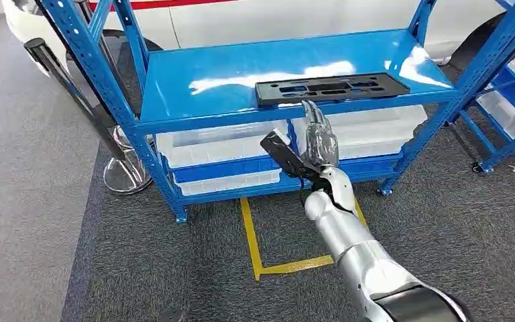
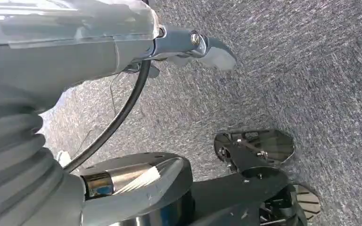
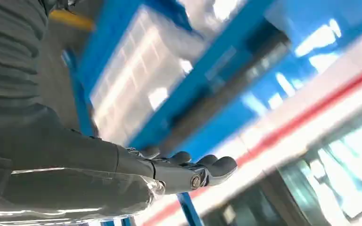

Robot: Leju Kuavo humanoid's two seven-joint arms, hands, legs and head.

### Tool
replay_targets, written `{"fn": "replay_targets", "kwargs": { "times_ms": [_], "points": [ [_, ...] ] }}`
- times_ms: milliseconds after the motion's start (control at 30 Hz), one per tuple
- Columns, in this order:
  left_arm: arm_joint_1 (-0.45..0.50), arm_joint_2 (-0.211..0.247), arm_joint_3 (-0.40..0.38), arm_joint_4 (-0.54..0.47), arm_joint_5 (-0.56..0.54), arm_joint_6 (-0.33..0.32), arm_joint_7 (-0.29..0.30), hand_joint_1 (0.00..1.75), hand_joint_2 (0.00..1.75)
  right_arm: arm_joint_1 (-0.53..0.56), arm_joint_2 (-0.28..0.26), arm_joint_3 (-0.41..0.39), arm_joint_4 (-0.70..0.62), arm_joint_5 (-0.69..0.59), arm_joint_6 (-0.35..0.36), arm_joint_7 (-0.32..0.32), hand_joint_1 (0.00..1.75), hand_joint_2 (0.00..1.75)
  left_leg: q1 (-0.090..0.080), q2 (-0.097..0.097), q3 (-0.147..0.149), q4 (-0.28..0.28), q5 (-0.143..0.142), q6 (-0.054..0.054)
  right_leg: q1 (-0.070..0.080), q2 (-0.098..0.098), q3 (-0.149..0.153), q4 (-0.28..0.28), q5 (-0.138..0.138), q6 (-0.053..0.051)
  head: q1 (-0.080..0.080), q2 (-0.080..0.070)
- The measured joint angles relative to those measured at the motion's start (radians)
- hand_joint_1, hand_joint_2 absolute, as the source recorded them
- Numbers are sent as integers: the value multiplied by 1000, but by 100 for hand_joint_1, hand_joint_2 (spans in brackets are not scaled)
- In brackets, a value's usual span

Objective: Take the parts from the cabinet and place them on the table.

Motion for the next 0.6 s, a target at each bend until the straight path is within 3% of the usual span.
{"fn": "replay_targets", "kwargs": {
  "times_ms": [67, 200, 233, 500, 600],
  "points": [
    [1, 0, -1, 1, -2, 0, 0, 0, 175, 1, 0, 70, -18, 72, -74, 35, 0, 175, 0, 0, 0, 0, 0, 0, 0, 0, 0, 0, 0, 0, 0, 0],
    [1, 0, -5, 2, -4, -2, 0, 0, 175, 14, -10, 170, -41, 150, -93, 93, 0, 175, 0, 0, 0, 1, 0, 0, -1, 0, 0, 0, 0, 0, 0, 0],
    [2, 0, -6, 2, -5, -2, 0, 0, 0, 19, -14, 188, -43, 169, -94, 109, 0, 175, 0, 0, -1, 1, 0, 0, -1, 0, 0, -1, 0, 0, 0, 0],
    [-1, 0, -24, 5, -26, -18, -2, 0, 0, 39, -81, 341, -54, 517, -83, 312, 0, 175, 0, -1, -1, 2, 0, 0, -2, 0, 0, -1, 0, 0, 0, 0],
    [-5, 0, -25, 5, -25, -20, -7, 0, 0, 18, -119, 392, -7, 539, -3, 337, 0, 175, 0, -1, -1, 2, 0, 0, -3, -1, 0, -1, 1, 1, 0, 0]
  ]
}}
